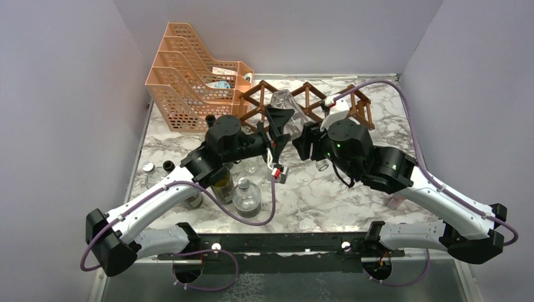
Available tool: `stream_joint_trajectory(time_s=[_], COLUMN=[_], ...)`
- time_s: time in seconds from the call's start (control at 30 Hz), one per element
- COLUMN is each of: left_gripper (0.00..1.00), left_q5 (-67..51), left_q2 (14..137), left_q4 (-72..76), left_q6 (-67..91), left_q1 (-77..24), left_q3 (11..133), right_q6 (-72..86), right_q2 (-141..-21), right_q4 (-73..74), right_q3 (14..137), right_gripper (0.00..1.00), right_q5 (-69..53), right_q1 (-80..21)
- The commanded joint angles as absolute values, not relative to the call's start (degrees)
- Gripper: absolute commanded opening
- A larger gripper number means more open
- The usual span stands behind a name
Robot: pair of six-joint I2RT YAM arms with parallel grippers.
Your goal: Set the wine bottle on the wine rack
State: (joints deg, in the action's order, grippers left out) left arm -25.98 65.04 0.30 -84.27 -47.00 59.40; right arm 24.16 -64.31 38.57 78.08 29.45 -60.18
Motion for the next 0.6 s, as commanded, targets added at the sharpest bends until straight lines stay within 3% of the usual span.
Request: stream_joint_trajectory(time_s=[0.0,0.17,0.3,0.37,0.57], left_gripper=[0.98,0.96,0.93,0.99,0.99], left_q5=[-23.8,-18.8,-4.4,2.4,-0.1], left_q2=[59.6,54.4,51.0,50.1,49.5], left_q4=[2.1,10.1,18.2,14.4,-0.3], left_q6=[-76.0,-58.1,-31.3,-18.1,-4.5], left_q1=[-47.2,-47.1,-47.2,-47.2,-47.2], left_q3=[59.2,55.3,52.8,55.5,63.4], right_q6=[24.8,25.1,27.0,28.3,28.9], right_q2=[-60.6,-59.9,-59.0,-58.0,-52.4], right_q4=[36.5,37.4,38.9,40.2,38.9], right_q3=[76.3,74.6,71.4,69.3,58.7], right_gripper=[0.01,0.01,0.01,0.01,0.01], right_q5=[37.2,38.4,37.3,37.2,33.9], right_q1=[-59.6,-59.1,-58.7,-58.6,-58.6])
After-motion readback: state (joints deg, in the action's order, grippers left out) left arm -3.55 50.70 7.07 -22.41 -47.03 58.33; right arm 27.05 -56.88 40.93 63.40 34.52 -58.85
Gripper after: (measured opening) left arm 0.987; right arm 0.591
